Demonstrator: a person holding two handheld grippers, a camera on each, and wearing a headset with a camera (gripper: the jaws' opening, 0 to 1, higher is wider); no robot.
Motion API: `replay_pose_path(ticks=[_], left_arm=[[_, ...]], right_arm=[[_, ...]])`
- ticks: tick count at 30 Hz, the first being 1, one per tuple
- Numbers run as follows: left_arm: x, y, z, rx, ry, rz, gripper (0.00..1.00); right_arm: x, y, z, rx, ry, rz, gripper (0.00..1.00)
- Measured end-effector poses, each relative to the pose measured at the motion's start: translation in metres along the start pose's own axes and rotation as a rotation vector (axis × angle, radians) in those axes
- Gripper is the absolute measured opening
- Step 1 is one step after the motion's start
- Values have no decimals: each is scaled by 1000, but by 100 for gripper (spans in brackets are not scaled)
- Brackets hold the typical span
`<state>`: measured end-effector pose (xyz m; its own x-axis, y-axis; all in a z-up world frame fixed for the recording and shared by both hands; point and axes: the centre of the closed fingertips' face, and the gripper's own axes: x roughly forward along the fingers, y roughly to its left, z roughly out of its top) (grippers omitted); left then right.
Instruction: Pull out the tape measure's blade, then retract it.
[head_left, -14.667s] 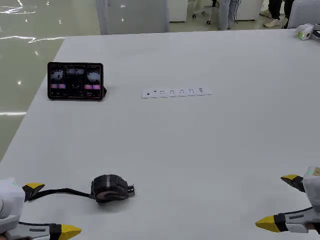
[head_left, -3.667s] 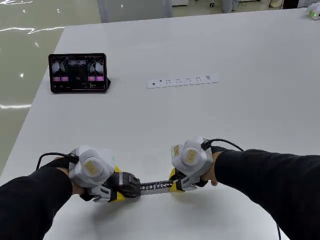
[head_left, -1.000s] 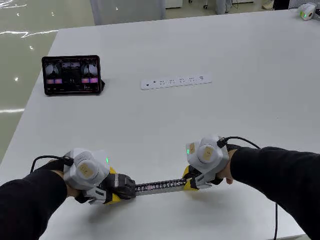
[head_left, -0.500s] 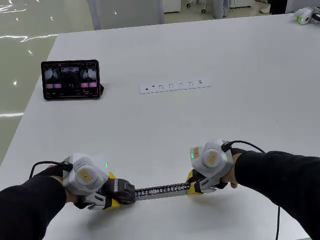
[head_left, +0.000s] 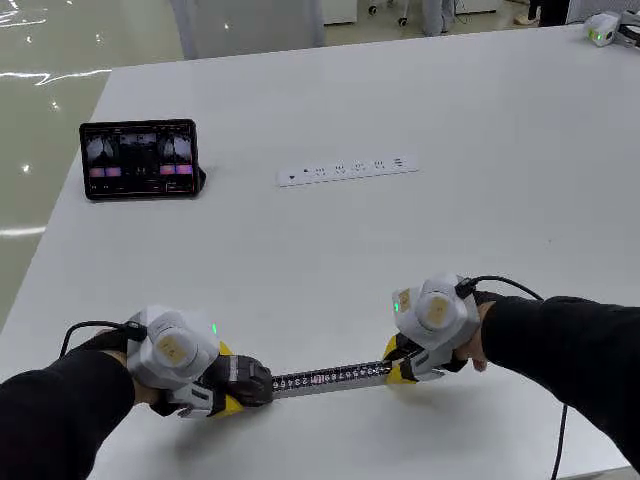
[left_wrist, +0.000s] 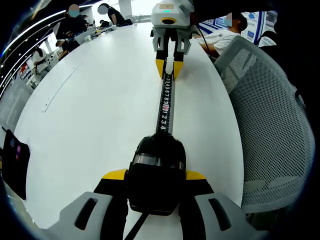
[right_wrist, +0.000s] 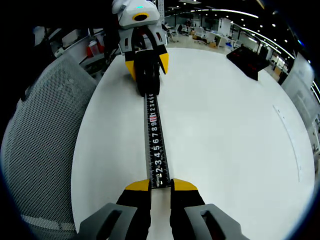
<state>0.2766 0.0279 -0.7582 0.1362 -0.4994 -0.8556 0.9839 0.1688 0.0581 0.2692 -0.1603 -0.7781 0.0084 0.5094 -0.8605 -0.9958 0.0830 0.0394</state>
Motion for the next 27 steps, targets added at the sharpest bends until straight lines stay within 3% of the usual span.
replay_pose_path(ticks=[27], left_arm=[[1, 0, 0, -9, -1, 2, 34]], right_arm=[[-10, -2, -17, 14, 10, -5, 10]])
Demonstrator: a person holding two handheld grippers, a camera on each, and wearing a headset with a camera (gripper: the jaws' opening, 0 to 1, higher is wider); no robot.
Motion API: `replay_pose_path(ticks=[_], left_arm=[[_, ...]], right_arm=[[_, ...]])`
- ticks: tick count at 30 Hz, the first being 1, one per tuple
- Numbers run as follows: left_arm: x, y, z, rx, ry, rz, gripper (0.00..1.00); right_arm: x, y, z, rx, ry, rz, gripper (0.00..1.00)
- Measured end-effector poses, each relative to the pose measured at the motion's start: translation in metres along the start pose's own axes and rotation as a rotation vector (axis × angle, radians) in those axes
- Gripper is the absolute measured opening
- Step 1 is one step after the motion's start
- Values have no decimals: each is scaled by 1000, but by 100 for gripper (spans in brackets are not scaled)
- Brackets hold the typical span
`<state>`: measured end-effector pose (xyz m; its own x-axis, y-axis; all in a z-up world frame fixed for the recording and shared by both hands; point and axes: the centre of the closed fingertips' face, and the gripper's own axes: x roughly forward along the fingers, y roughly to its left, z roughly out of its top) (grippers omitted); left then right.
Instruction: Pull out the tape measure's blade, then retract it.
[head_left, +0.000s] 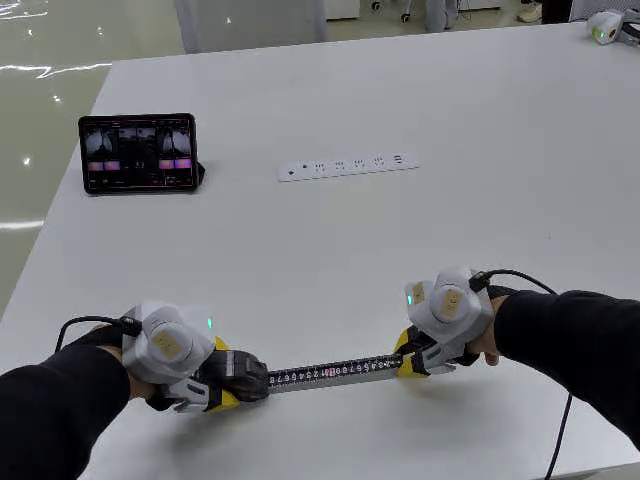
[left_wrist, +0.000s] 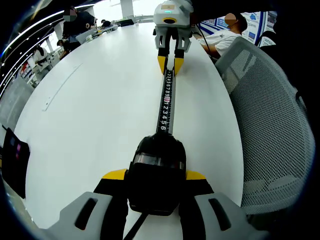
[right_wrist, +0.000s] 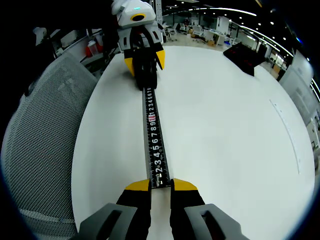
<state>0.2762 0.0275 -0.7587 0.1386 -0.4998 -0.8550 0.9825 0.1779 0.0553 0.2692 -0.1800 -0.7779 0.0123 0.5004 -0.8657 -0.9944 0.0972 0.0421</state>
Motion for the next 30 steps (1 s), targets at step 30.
replay_pose_path(ticks=[30], left_arm=[[0, 0, 2, 4, -2, -4, 34]], right_arm=[[-8, 0, -12, 7, 6, -8, 10]])
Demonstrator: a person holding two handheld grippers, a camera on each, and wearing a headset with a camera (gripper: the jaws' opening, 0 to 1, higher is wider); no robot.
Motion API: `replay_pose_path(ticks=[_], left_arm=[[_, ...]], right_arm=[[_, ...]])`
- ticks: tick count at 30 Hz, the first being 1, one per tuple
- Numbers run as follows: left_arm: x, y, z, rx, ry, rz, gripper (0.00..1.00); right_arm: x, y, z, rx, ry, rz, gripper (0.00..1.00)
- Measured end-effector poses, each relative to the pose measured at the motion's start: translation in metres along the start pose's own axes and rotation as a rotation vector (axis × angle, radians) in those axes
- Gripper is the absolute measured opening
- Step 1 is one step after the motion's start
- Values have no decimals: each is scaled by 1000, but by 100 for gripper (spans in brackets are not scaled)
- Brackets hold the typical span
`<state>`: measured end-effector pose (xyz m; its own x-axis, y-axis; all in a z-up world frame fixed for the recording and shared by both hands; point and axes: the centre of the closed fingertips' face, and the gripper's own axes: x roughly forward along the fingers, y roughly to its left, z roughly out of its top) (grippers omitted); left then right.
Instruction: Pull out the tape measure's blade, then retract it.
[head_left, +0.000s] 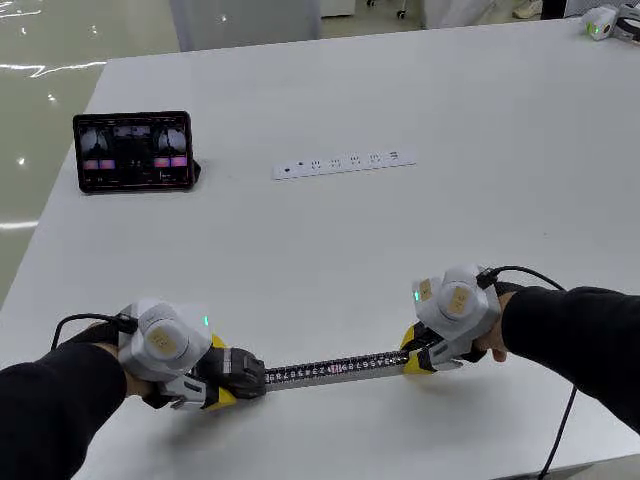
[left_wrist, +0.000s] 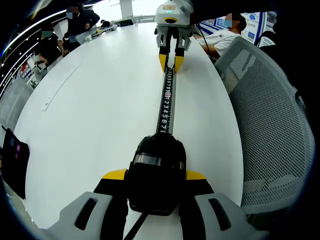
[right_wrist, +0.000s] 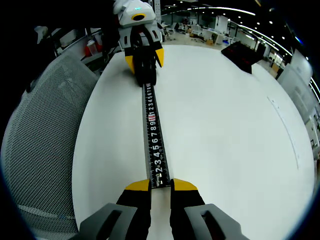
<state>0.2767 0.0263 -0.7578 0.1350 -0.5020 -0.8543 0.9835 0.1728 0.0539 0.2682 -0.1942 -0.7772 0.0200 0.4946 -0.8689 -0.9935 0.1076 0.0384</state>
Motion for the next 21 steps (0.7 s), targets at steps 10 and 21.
replay_pose_path(ticks=[10, 21], left_arm=[[0, 0, 1, -4, -5, 5, 34], [0, -1, 0, -4, -4, 4, 34]], right_arm=[[-2, 0, -3, 0, 5, 6, 10], [-6, 0, -10, 2, 16, 2, 10]])
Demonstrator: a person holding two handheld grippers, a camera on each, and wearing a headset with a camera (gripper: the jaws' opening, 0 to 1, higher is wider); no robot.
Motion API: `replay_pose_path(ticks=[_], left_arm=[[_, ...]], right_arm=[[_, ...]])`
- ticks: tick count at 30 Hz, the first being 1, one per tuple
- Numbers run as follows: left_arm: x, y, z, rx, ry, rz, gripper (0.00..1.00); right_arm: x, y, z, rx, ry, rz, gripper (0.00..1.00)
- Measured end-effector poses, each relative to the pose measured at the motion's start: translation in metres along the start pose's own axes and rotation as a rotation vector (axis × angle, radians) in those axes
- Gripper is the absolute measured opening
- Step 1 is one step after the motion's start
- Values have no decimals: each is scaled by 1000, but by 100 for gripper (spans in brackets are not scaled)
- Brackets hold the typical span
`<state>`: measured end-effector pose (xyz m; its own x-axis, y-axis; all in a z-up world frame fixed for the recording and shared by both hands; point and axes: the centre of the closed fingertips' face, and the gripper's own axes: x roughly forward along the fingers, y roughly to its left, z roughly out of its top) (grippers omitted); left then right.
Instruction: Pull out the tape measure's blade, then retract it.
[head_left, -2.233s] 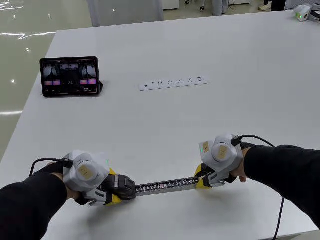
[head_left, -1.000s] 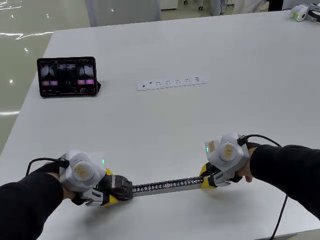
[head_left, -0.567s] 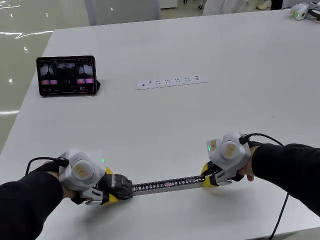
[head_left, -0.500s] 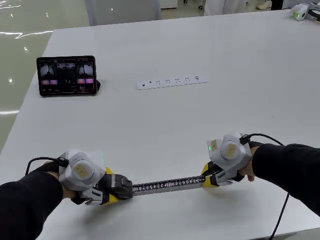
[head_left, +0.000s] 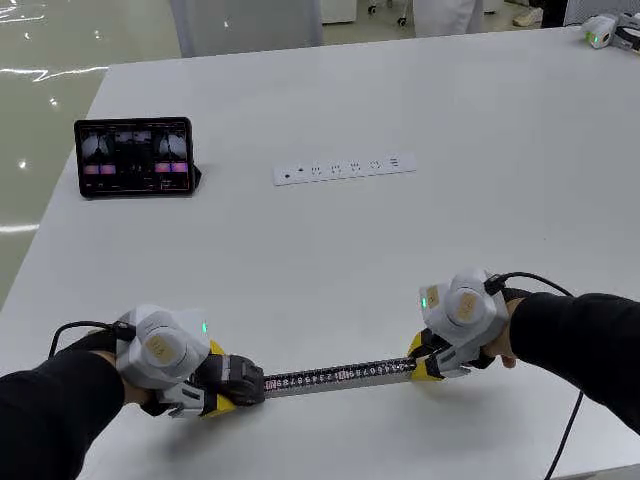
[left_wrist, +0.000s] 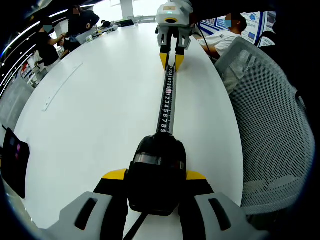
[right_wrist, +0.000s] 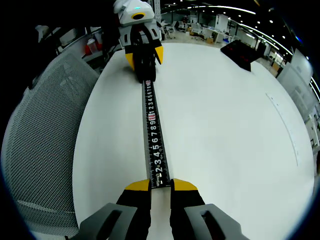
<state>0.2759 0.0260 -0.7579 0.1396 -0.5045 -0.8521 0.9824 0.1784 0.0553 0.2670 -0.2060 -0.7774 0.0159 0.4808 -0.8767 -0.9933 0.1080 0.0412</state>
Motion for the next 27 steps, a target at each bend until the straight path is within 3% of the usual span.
replay_pose_path(ticks=[27], left_arm=[[1, 0, -2, 7, 5, 0, 34]], right_arm=[[-9, -1, -18, 20, 15, -22, 10]])
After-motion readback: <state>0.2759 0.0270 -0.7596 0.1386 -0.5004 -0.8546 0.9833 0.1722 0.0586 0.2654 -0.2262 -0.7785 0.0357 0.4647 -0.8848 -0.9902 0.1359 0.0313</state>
